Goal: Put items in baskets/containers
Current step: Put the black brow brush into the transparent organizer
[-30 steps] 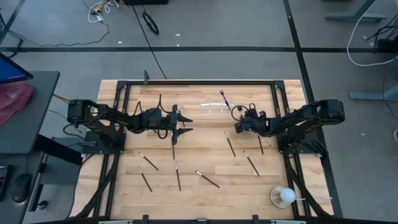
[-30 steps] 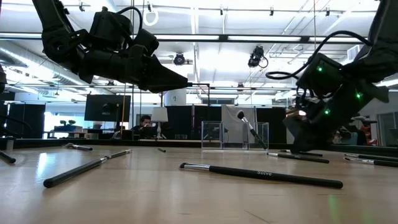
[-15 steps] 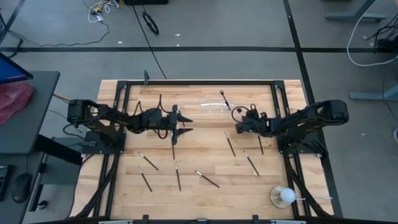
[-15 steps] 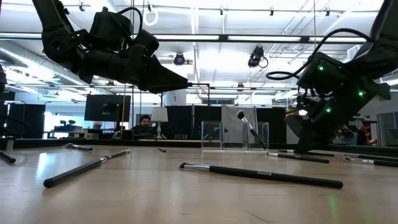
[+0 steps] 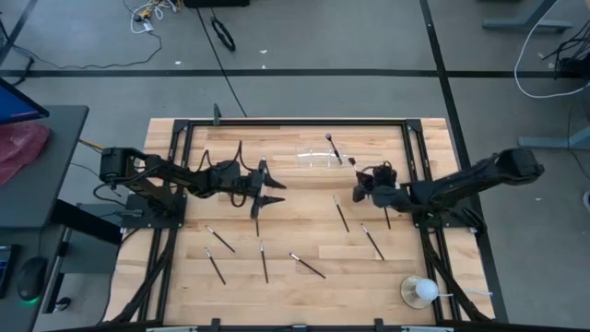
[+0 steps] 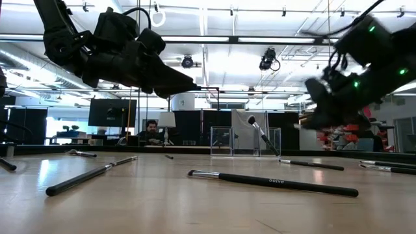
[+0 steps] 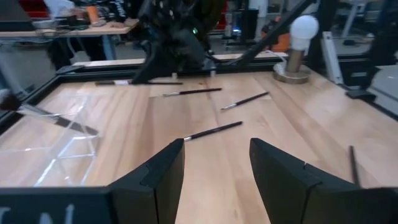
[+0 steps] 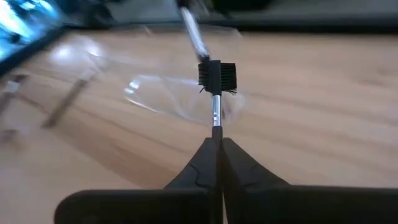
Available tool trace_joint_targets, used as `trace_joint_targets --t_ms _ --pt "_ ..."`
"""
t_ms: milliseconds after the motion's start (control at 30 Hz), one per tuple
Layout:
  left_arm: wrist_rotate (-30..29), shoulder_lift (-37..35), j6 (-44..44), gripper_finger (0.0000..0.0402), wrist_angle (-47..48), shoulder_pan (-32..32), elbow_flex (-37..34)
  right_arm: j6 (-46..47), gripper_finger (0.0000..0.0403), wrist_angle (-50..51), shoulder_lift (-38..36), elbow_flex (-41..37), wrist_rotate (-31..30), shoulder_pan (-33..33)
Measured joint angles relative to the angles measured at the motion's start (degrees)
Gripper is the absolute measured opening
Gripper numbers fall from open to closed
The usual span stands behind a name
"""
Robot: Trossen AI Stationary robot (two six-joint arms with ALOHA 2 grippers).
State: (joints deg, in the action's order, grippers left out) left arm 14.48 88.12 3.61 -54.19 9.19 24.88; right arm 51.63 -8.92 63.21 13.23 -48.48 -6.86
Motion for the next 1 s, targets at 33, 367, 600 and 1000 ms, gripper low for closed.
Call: trace_joint_targets --t_ms 33,367,600,1000 --pt "0.57 0.0 0.01 0.0188 -0.23 -0.18 0.0 -2.36 0.0002 -1.43 -0.94 0.0 -1.02 -1.48" --pt "-0.04 0.0 -0.01 0.0188 -7.01 -5.45 0.17 -38.91 0.0002 -39.43 -1.44 0.2 25.55 -6.68" --pt "-1.29 -0.02 1.34 0.0188 -6.46 -11.1 5.67 -42.46 0.0002 -53.38 6.72 0.7 37.11 -8.69" --pt "-1.38 1.68 14.06 0.0233 -6.0 -19.25 12.56 -46.49 0.0002 -60.18 21.78 13.68 54.99 -11.15"
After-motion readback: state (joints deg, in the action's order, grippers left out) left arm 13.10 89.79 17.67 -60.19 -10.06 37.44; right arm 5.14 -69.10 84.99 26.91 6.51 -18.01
